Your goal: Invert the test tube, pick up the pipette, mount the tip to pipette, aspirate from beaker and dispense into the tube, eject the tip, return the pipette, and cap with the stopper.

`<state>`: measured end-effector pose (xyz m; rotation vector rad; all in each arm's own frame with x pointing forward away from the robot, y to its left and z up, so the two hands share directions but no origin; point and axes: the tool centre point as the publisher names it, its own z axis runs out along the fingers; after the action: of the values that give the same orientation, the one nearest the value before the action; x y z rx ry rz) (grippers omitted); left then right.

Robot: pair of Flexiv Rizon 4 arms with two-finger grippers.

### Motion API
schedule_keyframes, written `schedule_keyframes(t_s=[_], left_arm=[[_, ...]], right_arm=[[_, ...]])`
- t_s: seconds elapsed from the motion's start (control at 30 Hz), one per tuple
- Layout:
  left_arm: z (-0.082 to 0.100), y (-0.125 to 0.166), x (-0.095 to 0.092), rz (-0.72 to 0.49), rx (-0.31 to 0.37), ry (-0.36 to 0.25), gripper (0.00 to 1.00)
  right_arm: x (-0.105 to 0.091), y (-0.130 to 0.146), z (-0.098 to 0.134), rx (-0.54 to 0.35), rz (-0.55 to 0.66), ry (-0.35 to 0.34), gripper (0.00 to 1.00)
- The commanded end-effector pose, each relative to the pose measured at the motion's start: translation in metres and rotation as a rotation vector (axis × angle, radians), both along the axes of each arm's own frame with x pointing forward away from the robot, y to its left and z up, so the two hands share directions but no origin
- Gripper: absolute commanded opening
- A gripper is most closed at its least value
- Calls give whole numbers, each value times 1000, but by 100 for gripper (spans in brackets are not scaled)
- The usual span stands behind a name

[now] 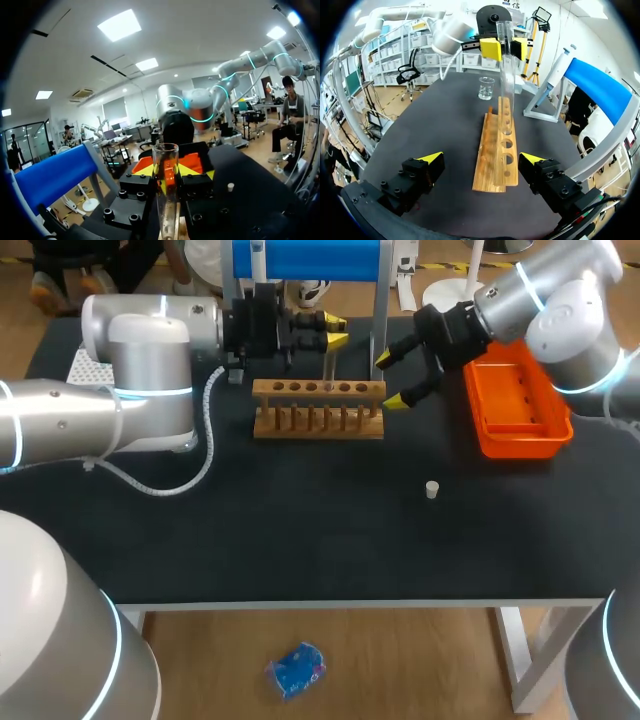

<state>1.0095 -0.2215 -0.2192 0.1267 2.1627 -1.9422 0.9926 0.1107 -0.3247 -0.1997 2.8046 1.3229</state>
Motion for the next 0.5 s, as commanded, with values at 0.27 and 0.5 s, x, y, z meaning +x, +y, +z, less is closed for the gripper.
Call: schedule_keyframes(t_s=[0.27, 0.5], left_arm=[[-17, -1, 13, -8, 4, 19, 0], [-30, 1, 18, 2, -5, 50, 0]], right_arm=[[1, 0, -1, -1, 1, 0, 100], [1, 0, -1, -1, 1, 0, 100]])
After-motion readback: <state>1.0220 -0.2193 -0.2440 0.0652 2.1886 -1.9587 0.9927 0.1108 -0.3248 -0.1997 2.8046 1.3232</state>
